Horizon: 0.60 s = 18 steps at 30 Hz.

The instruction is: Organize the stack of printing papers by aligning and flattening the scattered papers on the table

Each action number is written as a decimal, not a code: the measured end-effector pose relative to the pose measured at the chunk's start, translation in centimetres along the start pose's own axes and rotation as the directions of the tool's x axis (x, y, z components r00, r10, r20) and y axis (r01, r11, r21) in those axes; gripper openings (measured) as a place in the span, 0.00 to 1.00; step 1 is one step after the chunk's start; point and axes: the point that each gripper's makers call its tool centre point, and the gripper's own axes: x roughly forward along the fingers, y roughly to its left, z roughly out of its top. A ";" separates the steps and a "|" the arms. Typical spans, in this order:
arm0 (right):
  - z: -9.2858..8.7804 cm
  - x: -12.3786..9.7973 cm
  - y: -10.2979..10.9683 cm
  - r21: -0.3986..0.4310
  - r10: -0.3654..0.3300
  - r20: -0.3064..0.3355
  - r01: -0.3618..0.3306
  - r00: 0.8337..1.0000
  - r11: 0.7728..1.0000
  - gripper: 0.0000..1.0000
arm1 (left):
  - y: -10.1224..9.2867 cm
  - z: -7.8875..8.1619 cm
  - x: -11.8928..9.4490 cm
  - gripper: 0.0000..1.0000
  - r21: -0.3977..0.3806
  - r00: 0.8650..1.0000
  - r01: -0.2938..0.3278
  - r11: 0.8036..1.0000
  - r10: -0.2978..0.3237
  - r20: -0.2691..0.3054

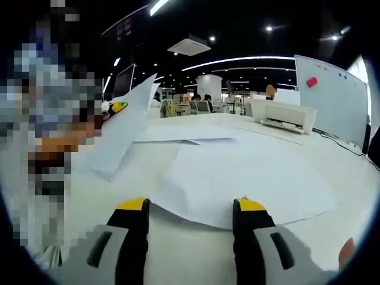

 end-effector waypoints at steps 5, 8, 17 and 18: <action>0.2 0.2 0.7 -0.016 0.029 0.006 -0.029 1.000 0.999 0.36 | -0.1 -0.1 0.1 0.06 0.001 1.000 0.000 1.000 0.000 0.000; 0.3 0.2 1.2 -0.044 0.043 0.013 -0.043 0.999 0.998 0.27 | -0.1 -0.1 0.1 0.06 0.001 1.000 0.000 1.000 0.000 0.000; 0.4 0.2 2.3 -0.075 0.080 0.014 -0.079 0.997 0.994 0.13 | -0.1 -0.1 0.0 0.06 0.001 1.000 -0.002 1.000 0.002 -0.001; 0.3 0.1 2.6 -0.080 0.089 0.012 -0.087 0.996 0.993 0.12 | -0.1 -0.1 0.0 0.06 0.000 1.000 0.000 1.000 0.000 -0.001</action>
